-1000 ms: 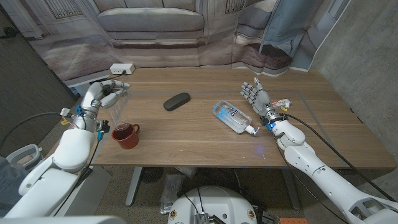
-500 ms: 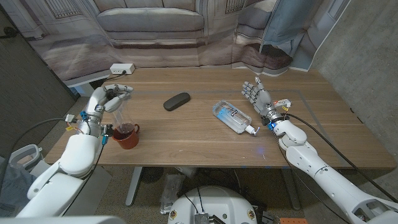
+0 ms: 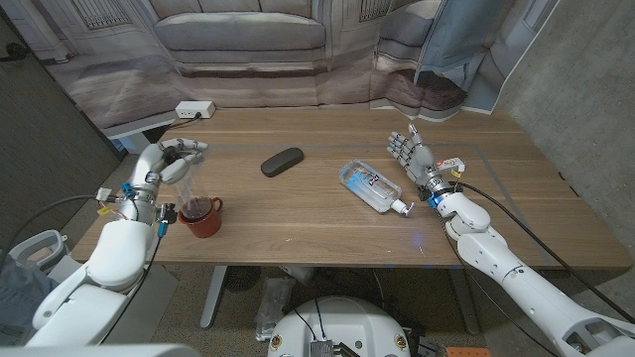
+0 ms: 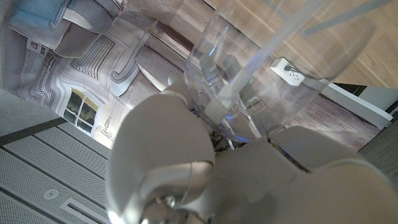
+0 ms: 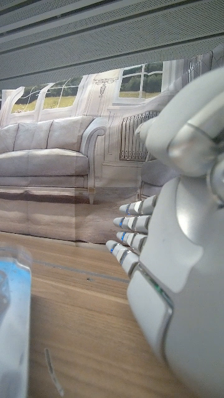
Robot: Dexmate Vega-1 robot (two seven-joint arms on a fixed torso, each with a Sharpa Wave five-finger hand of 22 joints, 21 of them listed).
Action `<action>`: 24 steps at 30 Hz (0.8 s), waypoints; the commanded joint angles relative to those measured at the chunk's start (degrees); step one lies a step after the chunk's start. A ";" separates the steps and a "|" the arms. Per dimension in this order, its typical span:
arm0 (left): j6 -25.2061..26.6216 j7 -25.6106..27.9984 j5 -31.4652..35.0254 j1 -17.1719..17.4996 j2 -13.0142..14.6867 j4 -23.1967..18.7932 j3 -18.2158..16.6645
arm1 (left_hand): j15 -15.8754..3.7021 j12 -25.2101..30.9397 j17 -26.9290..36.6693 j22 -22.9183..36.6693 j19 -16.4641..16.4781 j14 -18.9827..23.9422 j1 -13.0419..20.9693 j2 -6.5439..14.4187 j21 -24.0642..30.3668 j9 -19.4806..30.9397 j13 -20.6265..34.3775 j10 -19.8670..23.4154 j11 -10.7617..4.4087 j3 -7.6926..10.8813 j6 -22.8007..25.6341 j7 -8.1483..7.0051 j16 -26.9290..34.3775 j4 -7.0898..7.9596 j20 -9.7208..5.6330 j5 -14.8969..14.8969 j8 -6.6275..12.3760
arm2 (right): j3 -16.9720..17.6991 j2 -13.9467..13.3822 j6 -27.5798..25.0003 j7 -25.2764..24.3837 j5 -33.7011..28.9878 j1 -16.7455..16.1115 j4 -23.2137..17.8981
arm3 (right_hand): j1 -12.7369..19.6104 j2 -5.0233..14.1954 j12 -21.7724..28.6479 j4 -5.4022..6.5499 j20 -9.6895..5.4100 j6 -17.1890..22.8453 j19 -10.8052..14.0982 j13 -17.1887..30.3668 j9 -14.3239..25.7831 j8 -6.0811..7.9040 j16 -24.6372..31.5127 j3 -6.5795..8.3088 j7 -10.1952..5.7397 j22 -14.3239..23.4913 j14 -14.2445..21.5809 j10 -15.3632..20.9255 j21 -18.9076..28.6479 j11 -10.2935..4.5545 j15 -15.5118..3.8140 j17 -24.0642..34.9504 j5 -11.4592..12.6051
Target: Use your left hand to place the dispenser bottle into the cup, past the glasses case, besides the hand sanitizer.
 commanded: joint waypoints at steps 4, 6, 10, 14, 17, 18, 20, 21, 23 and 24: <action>0.49 -0.90 0.40 -1.54 0.37 0.10 -0.24 | -2.53 -0.17 0.23 -0.01 -0.20 0.68 -0.01 -0.28 0.45 0.16 0.31 0.97 -0.20 0.35 0.60 0.01 -0.18 -0.05 -0.05 0.25 0.11 | -0.82 1.22 -0.37 0.26 -0.21 1.19 1.74 | 0.05 0.61 0.24 0.04 -0.10 0.36 0.37 0.29 0.10 0.20 0.32 -0.15 -0.14 0.24 0.38 0.38 -0.01 0.30 -0.06 0.25 -0.15; 0.91 -0.90 0.59 -1.68 0.46 -0.01 0.07 | -2.54 -0.18 0.28 -0.02 -0.22 0.72 -0.03 -0.26 0.53 0.17 0.35 1.00 -0.16 0.38 0.71 0.01 -0.21 -0.02 -0.05 0.25 0.15 | -0.75 1.19 -0.16 0.36 -0.29 1.28 1.97 | 0.05 0.62 0.24 0.04 -0.09 0.37 0.37 0.30 0.10 0.21 0.31 -0.16 -0.15 0.24 0.37 0.38 -0.01 0.25 -0.03 0.25 -0.15; 1.78 -0.67 0.74 -1.26 0.25 -0.46 0.30 | -2.58 -0.17 0.32 -0.04 -0.24 0.73 -0.14 -0.30 0.63 0.14 0.43 1.06 -0.16 0.39 0.68 0.04 -0.30 0.03 -0.13 0.25 0.10 | -0.53 1.01 -0.18 0.17 -0.27 1.18 1.95 | 0.04 0.63 0.24 0.03 -0.09 0.38 0.34 0.30 0.10 0.21 0.31 -0.18 -0.14 0.24 0.38 0.38 -0.03 0.31 -0.02 0.25 -0.16; 2.77 -0.31 1.08 0.32 -0.23 -1.79 -0.20 | -2.52 -0.22 0.42 -0.06 -0.29 0.87 -0.10 -0.31 0.76 0.13 0.42 1.18 -0.23 0.45 0.87 0.02 -0.31 -0.02 -0.12 0.25 0.15 | -0.20 0.59 -0.68 -0.69 -0.19 0.67 1.06 | 0.03 0.63 0.24 0.03 -0.08 0.39 0.36 0.30 0.10 0.22 0.32 -0.21 -0.15 0.24 0.39 0.38 -0.02 0.28 0.03 0.25 -0.16; 3.99 -0.32 1.64 1.66 -0.39 -3.09 -0.88 | -2.52 -0.29 0.45 -0.07 -0.33 0.89 -0.15 -0.33 0.83 0.09 0.41 1.14 -0.13 0.46 0.94 0.13 -0.37 0.00 -0.14 0.25 0.14 | -0.05 0.32 -0.45 -1.00 -0.49 0.44 0.70 | 0.02 0.65 0.24 0.02 -0.06 0.37 0.31 0.30 0.10 0.21 0.31 -0.23 -0.15 0.25 0.37 0.39 -0.05 0.35 0.04 0.25 -0.17; 4.05 -0.36 1.68 1.65 -0.44 -3.12 -0.89 | -2.47 -0.26 0.48 -0.07 -0.33 0.86 -0.19 -0.29 0.86 0.10 0.46 1.20 -0.14 0.47 0.94 0.10 -0.40 0.04 -0.10 0.25 0.13 | -0.06 0.32 -0.45 -1.01 -0.49 0.44 0.70 | 0.02 0.65 0.24 0.02 -0.08 0.39 0.32 0.30 0.10 0.22 0.31 -0.24 -0.15 0.25 0.38 0.38 -0.04 0.31 0.04 0.25 -0.17; 3.65 -0.34 1.53 2.50 -1.00 -3.42 -1.64 | -2.48 -0.26 0.50 -0.08 -0.31 0.87 -0.24 -0.29 0.92 0.11 0.46 1.26 -0.24 0.48 0.93 0.11 -0.43 0.07 -0.06 0.25 0.12 | 0.13 0.30 -0.47 -1.20 -0.24 0.19 0.40 | 0.01 0.66 0.24 0.01 -0.06 0.40 0.33 0.30 0.10 0.22 0.33 -0.25 -0.15 0.25 0.42 0.38 -0.04 0.31 0.04 0.25 -0.17; 3.56 -0.32 1.56 2.60 -1.16 -3.41 -1.78 | -2.49 -0.30 0.49 -0.08 -0.32 0.91 -0.30 -0.34 0.96 0.10 0.43 1.28 -0.04 0.48 0.89 0.15 -0.47 0.09 -0.05 0.25 0.10 | 0.10 0.27 -0.35 -1.12 -0.35 0.21 0.46 | 0.01 0.66 0.24 0.01 -0.06 0.38 0.33 0.30 0.10 0.21 0.33 -0.26 -0.17 0.25 0.44 0.38 -0.04 0.31 0.05 0.25 -0.17; 3.19 -0.54 1.43 2.73 -1.35 -3.20 -2.06 | -2.51 -0.35 0.51 -0.09 -0.35 0.88 -0.28 -0.35 0.99 0.10 0.45 1.21 -0.10 0.50 0.88 0.19 -0.51 0.07 -0.08 0.25 0.09 | 0.00 0.34 -0.12 -1.04 -0.53 0.25 0.59 | 0.01 0.67 0.25 0.01 -0.08 0.40 0.35 0.30 0.10 0.22 0.32 -0.27 -0.16 0.25 0.42 0.40 -0.03 0.38 0.08 0.25 -0.17; 3.32 -0.54 1.57 2.73 -1.39 -3.20 -2.09 | -2.38 -0.40 0.52 -0.09 -0.43 0.88 -0.28 -0.34 1.00 0.10 0.40 1.21 -0.08 0.52 0.92 0.22 -0.54 0.06 -0.04 0.25 0.09 | 0.02 0.43 -0.25 -1.18 -0.39 0.20 0.50 | 0.01 0.68 0.25 0.01 -0.09 0.39 0.36 0.30 0.10 0.22 0.33 -0.27 -0.19 0.25 0.43 0.41 -0.03 0.40 0.04 0.25 -0.17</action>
